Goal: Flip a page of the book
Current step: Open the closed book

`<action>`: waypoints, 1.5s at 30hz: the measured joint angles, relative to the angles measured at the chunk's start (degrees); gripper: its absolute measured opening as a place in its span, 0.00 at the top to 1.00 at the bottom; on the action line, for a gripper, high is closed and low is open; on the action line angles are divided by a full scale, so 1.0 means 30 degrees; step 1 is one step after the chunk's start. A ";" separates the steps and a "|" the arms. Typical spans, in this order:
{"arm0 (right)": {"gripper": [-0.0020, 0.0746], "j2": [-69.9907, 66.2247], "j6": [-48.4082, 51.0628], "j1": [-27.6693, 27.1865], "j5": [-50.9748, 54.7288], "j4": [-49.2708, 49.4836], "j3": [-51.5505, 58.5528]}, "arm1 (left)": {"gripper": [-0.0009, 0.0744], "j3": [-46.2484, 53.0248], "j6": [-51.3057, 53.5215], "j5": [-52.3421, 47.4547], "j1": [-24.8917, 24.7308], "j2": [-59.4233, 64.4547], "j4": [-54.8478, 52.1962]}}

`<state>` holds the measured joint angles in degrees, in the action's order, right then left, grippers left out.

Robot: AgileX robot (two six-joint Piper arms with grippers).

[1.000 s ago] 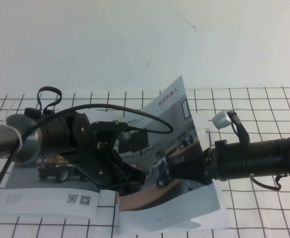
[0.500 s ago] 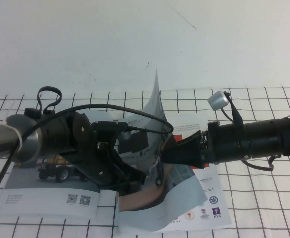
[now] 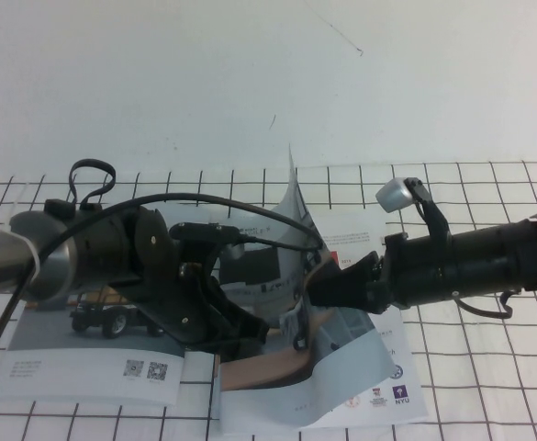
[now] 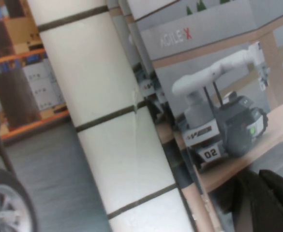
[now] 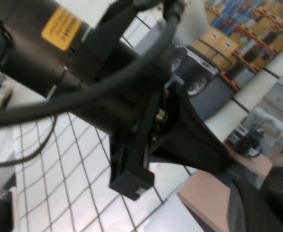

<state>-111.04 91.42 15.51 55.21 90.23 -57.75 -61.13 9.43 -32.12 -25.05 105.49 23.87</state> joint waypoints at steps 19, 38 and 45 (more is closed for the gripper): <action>0.96 0.0000 0.0624 0.0000 0.2911 0.2221 -0.0017 | 0.99 0.0270 -0.1401 -0.0511 -0.0274 -0.9995 -0.5924; 0.96 -0.0044 -0.2480 0.0043 0.3486 0.1621 -0.4033 | 0.99 0.6680 -1.6689 0.0186 -1.2696 -1.5413 -2.1067; 0.96 -0.0044 -0.2784 0.0186 0.3483 0.0994 -0.4050 | 0.99 0.7502 -2.7564 -0.0464 -1.6989 -1.1642 -3.0635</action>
<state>-111.17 83.07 16.07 65.66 93.21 -69.90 -38.62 -73.26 -33.51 -76.02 70.57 -68.04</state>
